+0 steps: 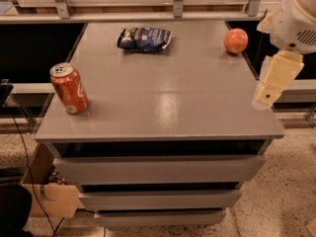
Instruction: Pick blue chip bag
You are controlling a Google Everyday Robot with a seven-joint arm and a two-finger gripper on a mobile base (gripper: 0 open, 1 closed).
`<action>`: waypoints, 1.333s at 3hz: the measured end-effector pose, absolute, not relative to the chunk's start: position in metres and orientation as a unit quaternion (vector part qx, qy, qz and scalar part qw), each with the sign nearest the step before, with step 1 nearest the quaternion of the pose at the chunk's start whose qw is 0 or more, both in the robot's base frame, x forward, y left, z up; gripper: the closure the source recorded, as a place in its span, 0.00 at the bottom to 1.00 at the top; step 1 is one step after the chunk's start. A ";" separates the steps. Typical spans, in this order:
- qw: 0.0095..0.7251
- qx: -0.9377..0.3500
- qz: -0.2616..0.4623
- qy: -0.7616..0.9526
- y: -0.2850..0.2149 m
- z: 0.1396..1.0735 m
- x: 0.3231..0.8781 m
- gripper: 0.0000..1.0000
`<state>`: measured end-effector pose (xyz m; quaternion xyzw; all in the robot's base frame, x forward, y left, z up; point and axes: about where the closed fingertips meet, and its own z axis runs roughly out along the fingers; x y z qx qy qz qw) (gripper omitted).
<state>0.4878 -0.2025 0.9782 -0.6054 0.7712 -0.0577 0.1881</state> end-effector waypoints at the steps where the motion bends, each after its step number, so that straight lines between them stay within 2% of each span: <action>1: 0.206 -0.598 -0.074 0.771 -0.197 0.981 0.517 0.00; 3: 0.244 -0.582 -0.067 0.773 -0.168 0.965 0.595 0.00; 4: 0.244 -0.582 -0.067 0.773 -0.168 0.965 0.595 0.00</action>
Offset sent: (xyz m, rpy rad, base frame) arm 0.1067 0.0244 0.0004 0.0365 -0.1410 -0.0510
